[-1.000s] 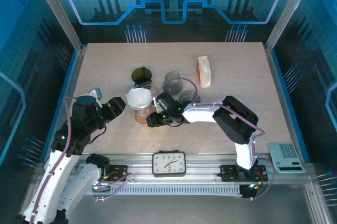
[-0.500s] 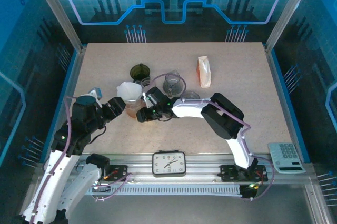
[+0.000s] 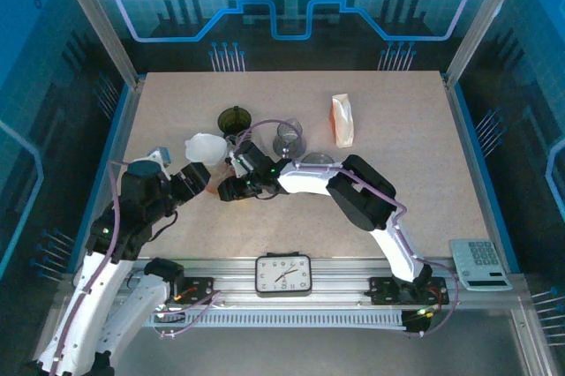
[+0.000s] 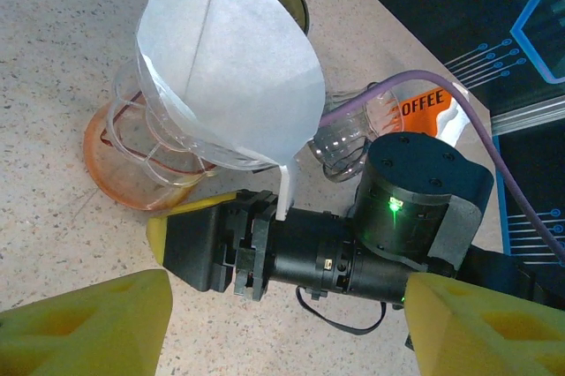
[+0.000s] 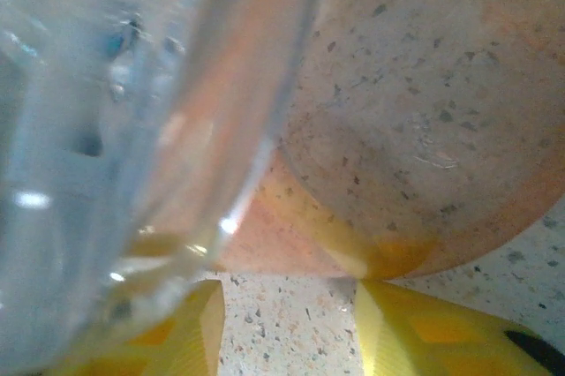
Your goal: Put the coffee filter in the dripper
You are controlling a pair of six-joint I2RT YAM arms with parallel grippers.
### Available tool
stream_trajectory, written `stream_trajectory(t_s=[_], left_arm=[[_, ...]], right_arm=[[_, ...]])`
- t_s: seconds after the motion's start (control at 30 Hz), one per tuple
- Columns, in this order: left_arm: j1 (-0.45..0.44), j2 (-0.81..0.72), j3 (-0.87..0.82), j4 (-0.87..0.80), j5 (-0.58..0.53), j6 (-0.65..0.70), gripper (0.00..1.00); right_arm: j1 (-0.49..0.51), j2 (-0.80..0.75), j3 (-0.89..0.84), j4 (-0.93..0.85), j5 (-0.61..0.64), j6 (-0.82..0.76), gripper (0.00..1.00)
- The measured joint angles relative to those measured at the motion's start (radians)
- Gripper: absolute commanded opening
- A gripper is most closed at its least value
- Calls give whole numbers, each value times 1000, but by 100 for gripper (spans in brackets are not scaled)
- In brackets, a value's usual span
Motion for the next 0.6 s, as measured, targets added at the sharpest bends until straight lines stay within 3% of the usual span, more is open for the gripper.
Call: stream_trajectory(t_s=[0.33,0.6], left_arm=[[0,23,0,12,0,0,76],[0,45,-13,44,27,0,76]], right_arm=[[0,-198,-285,19,13,5,56],[0,-447,-460,-30,101,3,57]])
